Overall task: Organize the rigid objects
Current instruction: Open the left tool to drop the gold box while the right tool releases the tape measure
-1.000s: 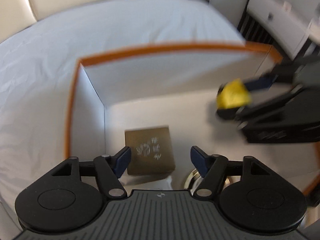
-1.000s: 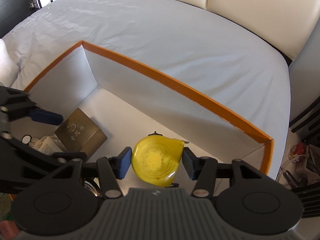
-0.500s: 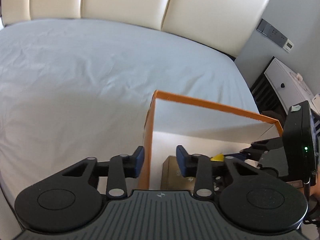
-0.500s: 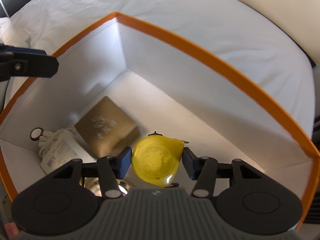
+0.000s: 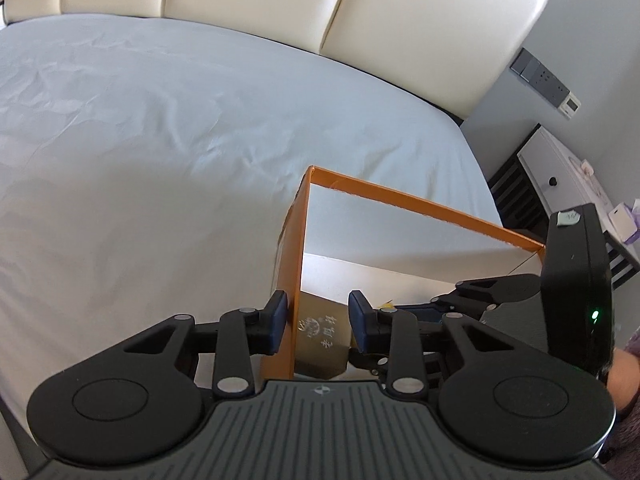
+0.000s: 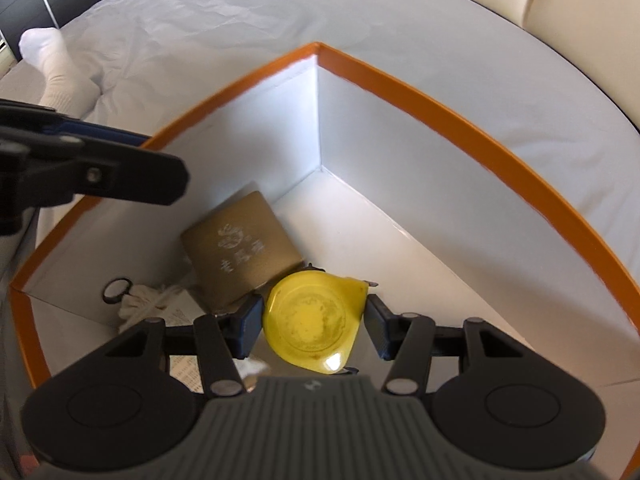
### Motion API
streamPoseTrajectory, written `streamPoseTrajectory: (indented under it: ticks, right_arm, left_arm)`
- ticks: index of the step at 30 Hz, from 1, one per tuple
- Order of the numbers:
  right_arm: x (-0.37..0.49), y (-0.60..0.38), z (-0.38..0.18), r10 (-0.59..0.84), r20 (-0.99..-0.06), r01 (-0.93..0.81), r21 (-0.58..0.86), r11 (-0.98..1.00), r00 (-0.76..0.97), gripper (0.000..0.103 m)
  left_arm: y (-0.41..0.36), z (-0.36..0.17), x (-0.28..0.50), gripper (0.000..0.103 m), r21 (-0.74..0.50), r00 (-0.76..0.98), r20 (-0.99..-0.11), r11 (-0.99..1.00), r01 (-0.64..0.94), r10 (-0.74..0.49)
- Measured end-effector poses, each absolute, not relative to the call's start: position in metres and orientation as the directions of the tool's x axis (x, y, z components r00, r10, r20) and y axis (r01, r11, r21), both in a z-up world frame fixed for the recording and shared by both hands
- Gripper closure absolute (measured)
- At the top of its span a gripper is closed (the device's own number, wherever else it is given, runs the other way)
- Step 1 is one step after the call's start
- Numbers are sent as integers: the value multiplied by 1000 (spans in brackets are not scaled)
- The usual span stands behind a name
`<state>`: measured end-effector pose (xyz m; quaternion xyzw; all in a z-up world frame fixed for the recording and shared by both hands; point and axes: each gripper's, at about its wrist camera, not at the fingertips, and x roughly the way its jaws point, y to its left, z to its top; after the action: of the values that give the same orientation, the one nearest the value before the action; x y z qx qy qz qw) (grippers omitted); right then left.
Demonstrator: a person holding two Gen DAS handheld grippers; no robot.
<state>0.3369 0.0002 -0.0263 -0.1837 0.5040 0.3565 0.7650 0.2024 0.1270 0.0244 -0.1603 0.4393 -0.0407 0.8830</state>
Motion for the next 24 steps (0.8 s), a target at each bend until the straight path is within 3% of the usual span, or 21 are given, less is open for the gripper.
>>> streamPoseTrajectory:
  ticks: [13,17,24]
  right_arm:
    - [343,-14,-29,378,-910,-705,154,692,172,45]
    - [347,-15,-37,378,-915,-681,189,707,138,54]
    - [344,-23,-36,400,-909,-704,209,679,116,61]
  left_arm:
    - [121,22,206,66,-289,610,-770,955,-72,-187]
    - [120,21,207,66,-282,611,-771,957,-72,-181]
    - [120,21,207,66,-277,612,-771,958,-72,-177]
